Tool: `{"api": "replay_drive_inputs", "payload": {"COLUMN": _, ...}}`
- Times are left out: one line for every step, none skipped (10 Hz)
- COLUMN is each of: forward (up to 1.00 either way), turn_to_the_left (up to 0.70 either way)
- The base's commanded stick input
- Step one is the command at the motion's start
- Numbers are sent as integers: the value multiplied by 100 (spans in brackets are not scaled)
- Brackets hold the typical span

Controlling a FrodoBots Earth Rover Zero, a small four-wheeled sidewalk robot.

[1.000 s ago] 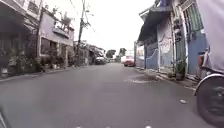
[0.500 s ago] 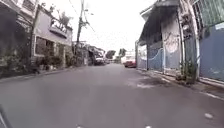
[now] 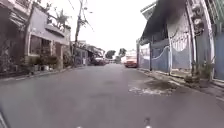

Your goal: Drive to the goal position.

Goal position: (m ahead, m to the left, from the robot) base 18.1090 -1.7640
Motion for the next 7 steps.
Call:
{"api": "replay_drive_inputs", "payload": {"forward": 100, "turn_to_the_left": 0}}
{"api": "replay_drive_inputs", "payload": {"forward": 100, "turn_to_the_left": 0}}
{"api": "replay_drive_inputs", "payload": {"forward": 100, "turn_to_the_left": 0}}
{"api": "replay_drive_inputs", "payload": {"forward": 100, "turn_to_the_left": 0}}
{"api": "replay_drive_inputs", "payload": {"forward": 100, "turn_to_the_left": 0}}
{"api": "replay_drive_inputs", "payload": {"forward": 100, "turn_to_the_left": 0}}
{"api": "replay_drive_inputs", "payload": {"forward": 100, "turn_to_the_left": 0}}
